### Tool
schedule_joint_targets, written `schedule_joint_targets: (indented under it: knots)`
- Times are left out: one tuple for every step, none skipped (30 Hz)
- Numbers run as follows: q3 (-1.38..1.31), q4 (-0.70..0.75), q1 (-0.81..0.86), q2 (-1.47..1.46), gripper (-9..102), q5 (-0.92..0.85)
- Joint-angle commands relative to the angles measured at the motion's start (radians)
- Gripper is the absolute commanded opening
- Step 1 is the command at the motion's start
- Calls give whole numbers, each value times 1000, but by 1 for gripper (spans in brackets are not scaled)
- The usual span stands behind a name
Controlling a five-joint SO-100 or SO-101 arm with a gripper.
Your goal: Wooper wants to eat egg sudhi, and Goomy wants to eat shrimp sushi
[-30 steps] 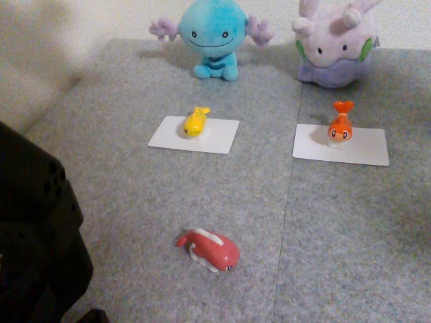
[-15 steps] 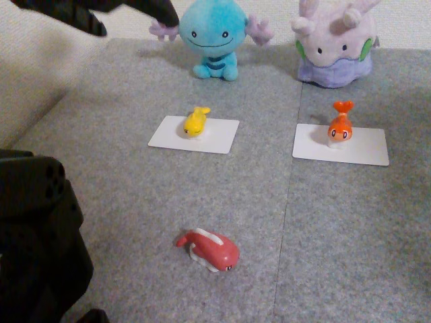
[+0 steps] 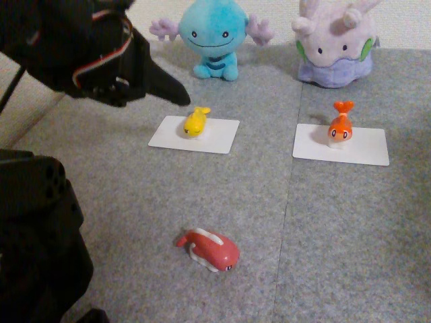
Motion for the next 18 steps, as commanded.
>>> schedule_joint_targets:
  knots:
    - [5,-12,0,23,32,6]
    - [5,-8,0,25,32,6]
    - [5,0,0,28,32,6]
    - [6,6,0,40,32,6]
    - [8,12,0,60,32,8]
    - [9,28,0,84,32,12]
    - [12,41,-3,114,32,15]
    - [20,52,-17,152,32,18]
    - [32,67,-38,190,32,20]
    - [48,84,-55,233,32,20]
    - [64,100,-72,278,32,23]
    - [81,115,-86,327,32,37]
    - [101,130,-100,379,32,54]
    - [120,143,-107,428,32,61]
    - [141,152,-115,476,32,63]
    - [163,158,-123,520,32,63]
    - [186,163,-129,563,32,63]
    - [209,161,-129,604,32,63]
